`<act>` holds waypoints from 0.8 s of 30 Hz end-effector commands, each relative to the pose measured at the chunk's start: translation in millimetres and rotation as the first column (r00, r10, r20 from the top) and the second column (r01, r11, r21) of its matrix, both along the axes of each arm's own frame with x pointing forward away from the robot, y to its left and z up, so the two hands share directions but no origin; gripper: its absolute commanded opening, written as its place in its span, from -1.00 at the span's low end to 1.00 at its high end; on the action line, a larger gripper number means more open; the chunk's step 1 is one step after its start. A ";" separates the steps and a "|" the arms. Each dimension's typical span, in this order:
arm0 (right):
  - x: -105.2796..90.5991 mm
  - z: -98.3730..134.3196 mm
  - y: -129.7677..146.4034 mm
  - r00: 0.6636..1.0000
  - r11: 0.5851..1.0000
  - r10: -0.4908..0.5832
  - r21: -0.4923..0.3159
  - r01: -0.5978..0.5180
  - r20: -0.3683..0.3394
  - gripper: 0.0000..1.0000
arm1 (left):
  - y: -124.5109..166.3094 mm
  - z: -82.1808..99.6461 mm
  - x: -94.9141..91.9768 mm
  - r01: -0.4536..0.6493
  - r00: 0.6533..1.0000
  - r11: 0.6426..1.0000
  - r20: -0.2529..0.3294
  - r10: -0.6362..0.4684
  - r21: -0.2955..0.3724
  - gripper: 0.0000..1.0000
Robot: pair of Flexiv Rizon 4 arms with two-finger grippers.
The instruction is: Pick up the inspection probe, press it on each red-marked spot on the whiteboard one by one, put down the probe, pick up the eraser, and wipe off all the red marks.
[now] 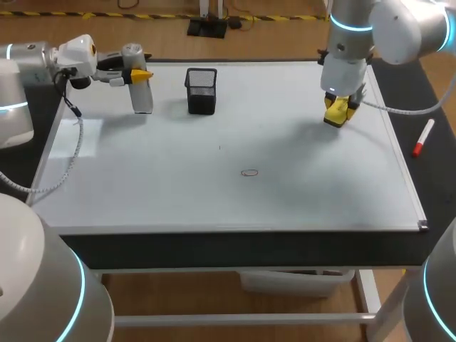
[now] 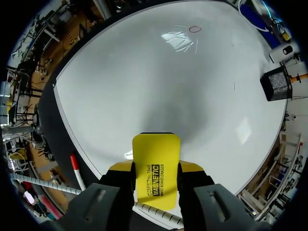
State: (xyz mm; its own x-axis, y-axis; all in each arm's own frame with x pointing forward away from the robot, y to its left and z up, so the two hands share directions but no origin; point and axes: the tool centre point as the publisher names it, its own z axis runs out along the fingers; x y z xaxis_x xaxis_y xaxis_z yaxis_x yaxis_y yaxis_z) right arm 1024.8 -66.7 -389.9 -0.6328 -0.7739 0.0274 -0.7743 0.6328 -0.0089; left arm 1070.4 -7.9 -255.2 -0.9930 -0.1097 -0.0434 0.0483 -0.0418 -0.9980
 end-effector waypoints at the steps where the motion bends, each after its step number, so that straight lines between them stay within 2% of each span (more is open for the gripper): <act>1: -0.6 1.2 -1.1 1.000 1.000 0.002 -0.002 -0.002 0.001 -1.00 | -15.1 10.3 -9.7 0.013 1.000 1.000 0.010 -0.013 0.023 -1.00; 5: -0.6 1.2 -1.1 1.000 1.000 0.002 -0.002 -0.002 0.001 -1.00 | -30.2 16.9 -24.3 0.045 0.998 0.998 0.040 -0.047 0.049 -1.00; 7: -0.6 1.2 -1.1 1.000 1.000 0.002 -0.002 -0.002 0.001 -1.00 | -38.1 18.9 -34.0 0.060 0.997 0.998 0.048 -0.061 0.026 -1.00; 9: -0.6 1.2 -1.1 1.000 1.000 0.002 -0.002 -0.002 0.001 -1.00 | -47.2 20.1 -43.9 0.076 0.995 0.997 0.055 -0.078 0.032 -1.00; 18: -0.6 1.2 -1.1 1.000 1.000 0.002 -0.002 -0.002 0.001 -1.00 | -85.7 29.0 -95.9 0.151 0.987 0.987 0.071 -0.147 -0.053 -1.00; 24: -0.6 1.2 -1.1 1.000 1.000 0.002 -0.002 -0.002 0.001 -1.00 | -114.4 31.6 -127.3 0.203 0.977 0.977 0.078 -0.198 -0.069 -1.00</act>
State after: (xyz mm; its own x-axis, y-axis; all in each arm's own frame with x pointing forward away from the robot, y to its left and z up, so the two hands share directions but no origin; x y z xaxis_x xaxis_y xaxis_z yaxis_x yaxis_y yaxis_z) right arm 1024.6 -66.8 -389.9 -0.6329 -0.7738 0.0267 -0.7742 0.6329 -0.0091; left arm 952.5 -111.0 -224.9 -0.9872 0.1127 -0.1130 0.0974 -0.1355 -0.9860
